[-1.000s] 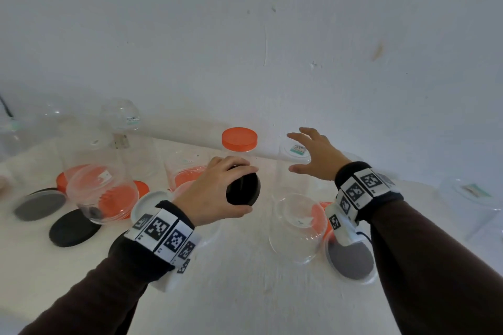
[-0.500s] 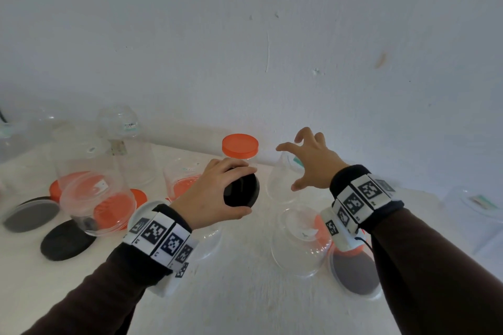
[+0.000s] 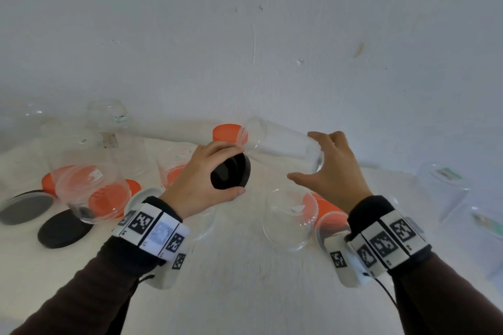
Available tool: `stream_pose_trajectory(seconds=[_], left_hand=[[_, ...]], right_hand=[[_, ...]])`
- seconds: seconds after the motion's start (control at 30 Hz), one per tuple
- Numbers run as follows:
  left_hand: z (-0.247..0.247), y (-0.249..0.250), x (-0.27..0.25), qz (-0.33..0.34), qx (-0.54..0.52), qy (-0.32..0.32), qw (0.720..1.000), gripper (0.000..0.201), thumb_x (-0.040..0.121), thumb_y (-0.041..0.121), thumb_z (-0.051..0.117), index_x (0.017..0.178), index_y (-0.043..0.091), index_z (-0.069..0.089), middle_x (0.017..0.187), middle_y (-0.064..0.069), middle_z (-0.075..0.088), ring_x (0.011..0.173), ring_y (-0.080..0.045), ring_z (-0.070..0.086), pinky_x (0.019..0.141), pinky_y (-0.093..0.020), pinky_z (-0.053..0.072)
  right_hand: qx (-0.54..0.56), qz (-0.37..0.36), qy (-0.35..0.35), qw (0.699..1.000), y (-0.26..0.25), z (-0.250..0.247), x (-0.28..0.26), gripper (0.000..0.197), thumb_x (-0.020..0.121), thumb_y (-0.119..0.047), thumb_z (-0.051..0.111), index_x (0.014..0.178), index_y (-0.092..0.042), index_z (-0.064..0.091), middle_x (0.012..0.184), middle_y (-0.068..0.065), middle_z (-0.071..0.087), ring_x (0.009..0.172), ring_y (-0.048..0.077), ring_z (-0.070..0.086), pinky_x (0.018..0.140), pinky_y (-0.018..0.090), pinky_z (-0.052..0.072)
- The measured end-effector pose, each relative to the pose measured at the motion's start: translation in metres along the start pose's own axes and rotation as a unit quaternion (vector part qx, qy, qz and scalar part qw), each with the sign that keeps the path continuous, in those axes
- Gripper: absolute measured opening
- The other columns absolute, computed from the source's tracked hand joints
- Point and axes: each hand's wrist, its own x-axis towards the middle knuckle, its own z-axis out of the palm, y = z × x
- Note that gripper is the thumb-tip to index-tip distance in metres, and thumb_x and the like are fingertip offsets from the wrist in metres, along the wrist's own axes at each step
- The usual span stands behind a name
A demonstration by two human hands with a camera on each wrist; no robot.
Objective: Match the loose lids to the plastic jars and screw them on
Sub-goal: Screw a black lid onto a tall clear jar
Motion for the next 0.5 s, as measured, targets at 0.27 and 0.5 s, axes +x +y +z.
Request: stream_pose_trajectory(seconds=[0.27,0.5], left_hand=[[0.005,0.010,-0.017,-0.004,-0.044,0.029,0.999,0.067,0.065,0.055,0.064,0.127,0.035,0.047,0.128,0.014,0.045,0.122,-0.012,0.042,0.100,-0.041,0.043],[0.013,0.021,-0.026,0.005,-0.089,0.036,0.995,0.068,0.066,0.049,0.065,0.127,0.022,0.052,0.125,0.010,0.049,0.118,-0.005,0.047,0.093,-0.021,0.046]], right_hand=[[0.129,0.071,0.036,0.988,0.010,0.001,-0.055,0.068,0.062,-0.026,0.083,0.108,-0.017,0.035,0.115,-0.002,0.045,0.104,0.011,0.047,0.070,0.007,0.037],[0.174,0.119,-0.011,0.978,0.020,0.007,-0.092,0.090,0.053,-0.028,0.086,0.127,-0.017,0.037,0.114,-0.006,0.036,0.093,0.004,0.053,0.074,0.012,0.043]])
